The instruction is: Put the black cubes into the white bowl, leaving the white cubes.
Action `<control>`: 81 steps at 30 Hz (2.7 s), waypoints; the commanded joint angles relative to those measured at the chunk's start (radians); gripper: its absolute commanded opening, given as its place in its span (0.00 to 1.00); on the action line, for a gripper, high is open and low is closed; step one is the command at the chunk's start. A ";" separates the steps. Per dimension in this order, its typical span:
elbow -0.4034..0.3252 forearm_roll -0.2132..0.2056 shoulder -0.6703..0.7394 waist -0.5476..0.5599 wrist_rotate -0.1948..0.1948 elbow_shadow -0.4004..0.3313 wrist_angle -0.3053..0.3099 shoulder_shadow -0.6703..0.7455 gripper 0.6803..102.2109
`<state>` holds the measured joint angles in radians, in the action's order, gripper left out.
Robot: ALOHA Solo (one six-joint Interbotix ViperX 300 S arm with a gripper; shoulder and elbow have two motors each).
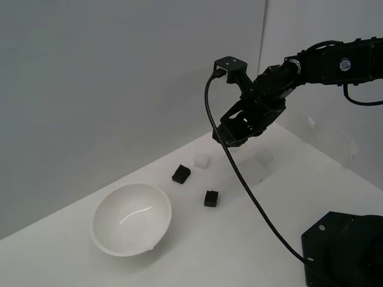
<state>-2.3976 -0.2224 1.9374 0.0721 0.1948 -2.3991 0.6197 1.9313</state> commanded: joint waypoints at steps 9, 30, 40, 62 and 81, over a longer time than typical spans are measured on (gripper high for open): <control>0.044 -0.017 0.049 0.048 -0.002 0.051 0.038 0.052 0.02; 0.112 -0.046 0.044 0.069 -0.017 0.120 0.044 0.046 0.02; 0.140 -0.067 0.034 0.071 -0.021 0.147 0.044 0.038 0.02; 0.204 -0.106 -0.011 0.132 -0.040 0.210 0.044 -0.009 0.02; 0.261 -0.106 -0.066 0.267 -0.086 0.267 0.041 -0.061 0.02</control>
<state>-2.1690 -0.3022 1.8607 0.3206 0.1197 -2.1752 0.6596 1.8530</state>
